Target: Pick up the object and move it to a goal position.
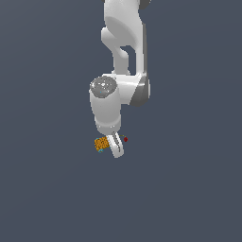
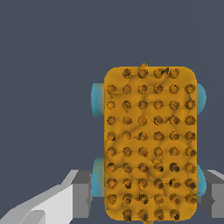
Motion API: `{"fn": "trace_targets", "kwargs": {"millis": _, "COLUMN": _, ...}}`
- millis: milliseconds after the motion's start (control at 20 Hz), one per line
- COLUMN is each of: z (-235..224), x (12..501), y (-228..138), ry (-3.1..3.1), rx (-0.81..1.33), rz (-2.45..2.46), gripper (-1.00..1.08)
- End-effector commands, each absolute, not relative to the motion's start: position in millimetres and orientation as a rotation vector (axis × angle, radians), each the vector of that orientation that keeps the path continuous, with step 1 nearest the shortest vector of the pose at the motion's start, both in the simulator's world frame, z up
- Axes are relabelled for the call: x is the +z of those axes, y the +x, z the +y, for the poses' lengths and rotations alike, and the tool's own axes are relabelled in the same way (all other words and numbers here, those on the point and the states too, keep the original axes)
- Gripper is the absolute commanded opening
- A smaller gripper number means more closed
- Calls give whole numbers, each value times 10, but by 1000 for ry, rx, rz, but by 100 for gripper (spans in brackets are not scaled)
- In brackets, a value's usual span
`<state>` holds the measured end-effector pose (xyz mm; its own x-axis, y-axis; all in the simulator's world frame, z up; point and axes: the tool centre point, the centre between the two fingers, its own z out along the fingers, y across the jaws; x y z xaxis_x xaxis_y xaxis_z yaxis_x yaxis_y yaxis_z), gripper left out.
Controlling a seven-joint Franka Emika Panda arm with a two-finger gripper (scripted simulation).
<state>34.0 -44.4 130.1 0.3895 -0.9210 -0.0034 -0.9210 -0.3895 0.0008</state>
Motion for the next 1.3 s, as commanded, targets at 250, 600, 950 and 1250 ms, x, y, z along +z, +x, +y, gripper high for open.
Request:
{"fn": "trace_targets", "kwargs": {"millis": 250, "z": -426, "x": 2087, "y": 90, "ry": -2616, "rx": 4, "rz": 1736, "gripper": -100}}
{"fn": "trace_targets", "kwargs": {"millis": 600, "z": -408, "x": 2901, "y": -161, "ry": -2616, "rx": 3, "rz": 1737, "gripper": -100}}
{"fn": "trace_targets", "kwargs": {"millis": 950, "z": -388, "x": 3700, "y": -395, "ry": -2617, "rx": 1, "rz": 1739, "gripper": -100}}
{"fn": "trace_targets", "kwargs": {"millis": 1250, "z": -371, "x": 4255, "y": -546, "ry": -2617, "rx": 0, "rz": 1739, "gripper": -100}}
